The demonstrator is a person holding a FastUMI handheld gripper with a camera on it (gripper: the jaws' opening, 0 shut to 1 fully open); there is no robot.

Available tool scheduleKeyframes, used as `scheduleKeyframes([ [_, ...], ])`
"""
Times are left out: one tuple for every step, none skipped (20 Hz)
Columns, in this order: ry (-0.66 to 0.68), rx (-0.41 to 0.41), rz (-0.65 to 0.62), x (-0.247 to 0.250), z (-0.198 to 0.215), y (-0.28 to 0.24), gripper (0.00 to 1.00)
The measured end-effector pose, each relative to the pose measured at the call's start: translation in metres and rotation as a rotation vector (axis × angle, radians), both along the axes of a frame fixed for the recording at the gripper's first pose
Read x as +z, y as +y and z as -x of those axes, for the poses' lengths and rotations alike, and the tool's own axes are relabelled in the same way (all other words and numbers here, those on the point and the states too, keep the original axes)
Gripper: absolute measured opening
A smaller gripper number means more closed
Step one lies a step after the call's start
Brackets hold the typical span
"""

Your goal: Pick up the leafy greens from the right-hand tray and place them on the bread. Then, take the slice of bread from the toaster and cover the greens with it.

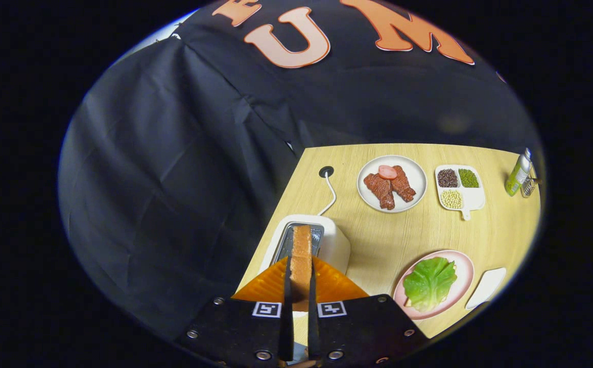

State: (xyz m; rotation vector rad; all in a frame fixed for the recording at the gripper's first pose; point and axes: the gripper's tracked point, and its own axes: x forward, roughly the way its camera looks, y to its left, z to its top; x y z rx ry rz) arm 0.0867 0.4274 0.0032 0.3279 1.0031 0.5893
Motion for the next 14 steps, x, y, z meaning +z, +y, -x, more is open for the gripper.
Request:
scheduleKeyframes([
  [-0.005, -0.003, -0.018, 0.004, 0.0, -0.006, 0.11],
  [-0.011, -0.006, -0.028, 0.007, 0.002, -0.015, 0.11],
  [-0.016, -0.01, -0.041, 0.01, 0.003, -0.024, 0.11],
  [-0.021, -0.01, -0.047, 0.007, 0.006, -0.031, 0.11],
  [-0.019, -0.011, -0.055, 0.006, 0.008, -0.04, 0.11],
  [-0.017, -0.015, -0.06, 0.002, 0.011, -0.049, 0.11],
  [-0.013, -0.019, -0.067, -0.002, 0.013, -0.06, 0.11],
  [-0.009, -0.028, -0.074, -0.007, 0.014, -0.068, 0.11],
  [-0.007, -0.036, -0.083, -0.011, 0.014, -0.077, 0.11],
  [-0.004, -0.043, -0.089, -0.016, 0.016, -0.085, 0.12],
  [0.001, -0.052, -0.099, -0.022, 0.016, -0.094, 0.11],
  [0.008, -0.058, -0.103, -0.028, 0.017, -0.102, 0.11],
  [0.012, -0.069, -0.113, -0.032, 0.017, -0.11, 0.11],
  [0.014, -0.073, -0.117, -0.037, 0.018, -0.117, 0.11],
])
